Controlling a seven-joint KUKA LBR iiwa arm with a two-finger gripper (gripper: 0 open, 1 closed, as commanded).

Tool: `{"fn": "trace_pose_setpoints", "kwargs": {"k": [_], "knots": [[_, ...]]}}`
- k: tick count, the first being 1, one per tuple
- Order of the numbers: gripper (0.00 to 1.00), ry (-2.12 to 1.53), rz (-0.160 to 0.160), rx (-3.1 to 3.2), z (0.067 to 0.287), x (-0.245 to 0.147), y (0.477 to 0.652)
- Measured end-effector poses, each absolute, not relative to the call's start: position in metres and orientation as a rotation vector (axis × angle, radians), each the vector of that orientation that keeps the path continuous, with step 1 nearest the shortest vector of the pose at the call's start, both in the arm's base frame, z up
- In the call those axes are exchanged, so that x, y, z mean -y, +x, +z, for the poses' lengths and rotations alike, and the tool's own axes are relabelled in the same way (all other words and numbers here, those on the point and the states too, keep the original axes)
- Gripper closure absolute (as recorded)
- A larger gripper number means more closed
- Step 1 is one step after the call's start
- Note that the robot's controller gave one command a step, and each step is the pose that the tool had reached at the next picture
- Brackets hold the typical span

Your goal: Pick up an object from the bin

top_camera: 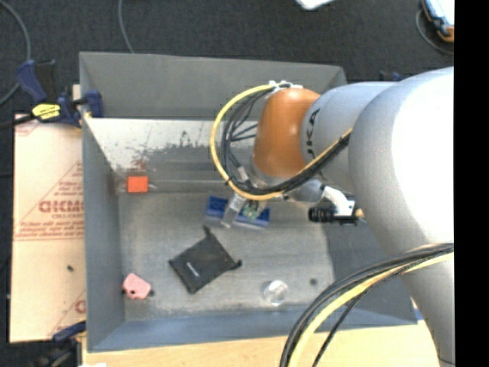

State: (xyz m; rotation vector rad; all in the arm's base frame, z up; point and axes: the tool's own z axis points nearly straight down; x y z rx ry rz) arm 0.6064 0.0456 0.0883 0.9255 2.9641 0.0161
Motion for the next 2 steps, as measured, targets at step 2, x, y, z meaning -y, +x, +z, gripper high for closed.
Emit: {"fn": "trace_pose_setpoints", "kwargs": {"k": [2], "knots": [[1.0, 0.92, 0.015, -2.966, 0.0884, -0.0455, 0.6065]]}}
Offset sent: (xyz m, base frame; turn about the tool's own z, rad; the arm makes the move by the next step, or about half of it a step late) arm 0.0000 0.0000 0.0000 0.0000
